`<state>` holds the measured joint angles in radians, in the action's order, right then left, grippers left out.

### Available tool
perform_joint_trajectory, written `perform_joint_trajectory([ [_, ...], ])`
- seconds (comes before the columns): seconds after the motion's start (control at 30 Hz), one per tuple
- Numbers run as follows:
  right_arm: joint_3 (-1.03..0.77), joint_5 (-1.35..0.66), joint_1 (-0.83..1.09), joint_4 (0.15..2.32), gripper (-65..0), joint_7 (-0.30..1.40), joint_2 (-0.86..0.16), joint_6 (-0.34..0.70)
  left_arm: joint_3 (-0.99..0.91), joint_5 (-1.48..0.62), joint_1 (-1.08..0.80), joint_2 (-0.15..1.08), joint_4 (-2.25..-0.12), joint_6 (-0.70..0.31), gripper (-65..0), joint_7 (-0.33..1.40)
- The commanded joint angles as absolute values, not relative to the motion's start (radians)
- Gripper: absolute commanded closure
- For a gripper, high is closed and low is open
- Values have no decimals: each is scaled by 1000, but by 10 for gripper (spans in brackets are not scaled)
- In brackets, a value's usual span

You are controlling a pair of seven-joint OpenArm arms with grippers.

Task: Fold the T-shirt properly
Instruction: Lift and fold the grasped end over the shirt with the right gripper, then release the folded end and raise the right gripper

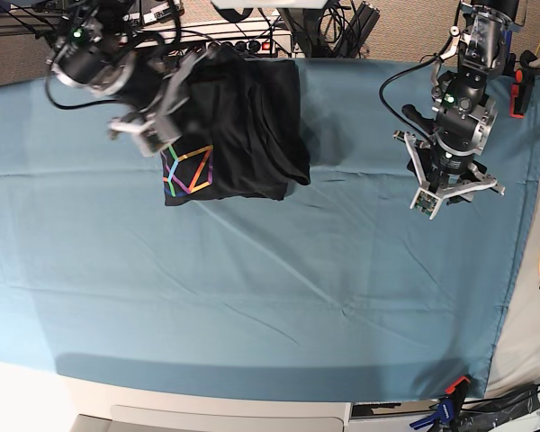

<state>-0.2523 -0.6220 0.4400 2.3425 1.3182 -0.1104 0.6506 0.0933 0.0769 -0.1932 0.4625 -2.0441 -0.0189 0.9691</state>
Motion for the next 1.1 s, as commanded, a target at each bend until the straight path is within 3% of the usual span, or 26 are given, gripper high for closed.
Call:
perform_joint_trajectory([
  [0.0,-281,-608,453,2356,0,1309,-114,640,88,84,-183,471,-2062,-11,-234,950],
  [0.67,-322,-624,596,2356,0,1396,-117,651,88,62,-180,471,-2062,-11,-234,949],
  [0.83,-322,-540,572,2356,0,1187,-116,626,88,63,-180,471,-2062,-11,-234,944],
  [1.07,-319,-412,499,2356,0,1179,-116,556,88,62,-179,471,-2062,-11,-234,942],
])
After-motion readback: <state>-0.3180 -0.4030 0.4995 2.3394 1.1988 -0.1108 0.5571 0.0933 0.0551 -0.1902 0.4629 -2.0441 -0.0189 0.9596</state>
